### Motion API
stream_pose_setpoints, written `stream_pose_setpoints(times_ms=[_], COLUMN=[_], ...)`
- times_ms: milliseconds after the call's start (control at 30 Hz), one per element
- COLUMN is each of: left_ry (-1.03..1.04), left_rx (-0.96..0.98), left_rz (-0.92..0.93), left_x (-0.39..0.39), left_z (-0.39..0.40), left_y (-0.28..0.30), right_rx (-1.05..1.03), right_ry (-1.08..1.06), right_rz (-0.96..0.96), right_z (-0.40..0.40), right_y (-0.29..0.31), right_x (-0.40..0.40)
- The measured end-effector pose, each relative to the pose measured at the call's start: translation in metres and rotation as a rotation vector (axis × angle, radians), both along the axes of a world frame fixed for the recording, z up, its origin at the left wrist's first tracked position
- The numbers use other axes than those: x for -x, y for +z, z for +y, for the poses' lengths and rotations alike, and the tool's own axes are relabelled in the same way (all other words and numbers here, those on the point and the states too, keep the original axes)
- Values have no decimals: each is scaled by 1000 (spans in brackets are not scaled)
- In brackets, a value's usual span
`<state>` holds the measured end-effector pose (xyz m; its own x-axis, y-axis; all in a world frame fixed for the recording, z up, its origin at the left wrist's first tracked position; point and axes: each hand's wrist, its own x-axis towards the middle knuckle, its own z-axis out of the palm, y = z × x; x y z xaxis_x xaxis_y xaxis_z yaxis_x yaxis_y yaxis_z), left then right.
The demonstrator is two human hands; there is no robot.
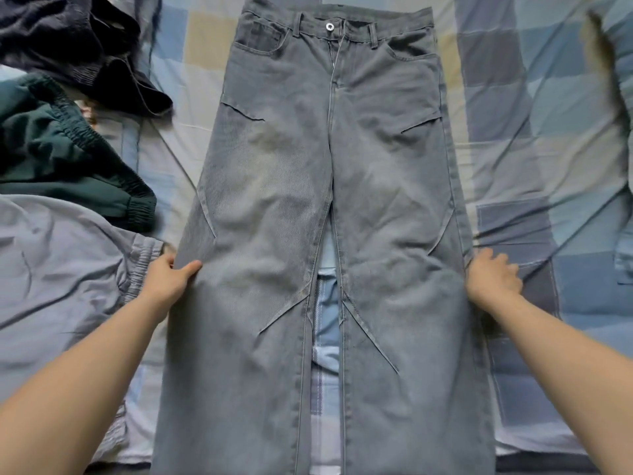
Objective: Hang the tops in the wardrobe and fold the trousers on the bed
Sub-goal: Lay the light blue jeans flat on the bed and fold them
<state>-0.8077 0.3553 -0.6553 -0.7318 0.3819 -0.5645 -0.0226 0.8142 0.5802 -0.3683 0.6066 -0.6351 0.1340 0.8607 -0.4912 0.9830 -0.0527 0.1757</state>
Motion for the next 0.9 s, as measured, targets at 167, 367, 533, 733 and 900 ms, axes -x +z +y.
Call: stream_pose_setpoints(times_ms=[167,367,533,733,900], left_ry=[12,-100,-246,-253,-512], left_rx=[16,56,129,261,556], left_rz=[-49,-384,-119,-364,-71], left_x=[-5,0,-1,-33,-54], left_z=[-26,-71,-114,-162,-158], left_y=[8,10,5,5,12], right_rx=[-95,490,503,529,299], right_ry=[410,-174,-256,-84,68], right_rz=[345,905,868,767,726], right_z=[-41,-114,-155,-187,-184], right_y=[9,-15,-37,-31,-18], right_x=[71,180,194,166,137])
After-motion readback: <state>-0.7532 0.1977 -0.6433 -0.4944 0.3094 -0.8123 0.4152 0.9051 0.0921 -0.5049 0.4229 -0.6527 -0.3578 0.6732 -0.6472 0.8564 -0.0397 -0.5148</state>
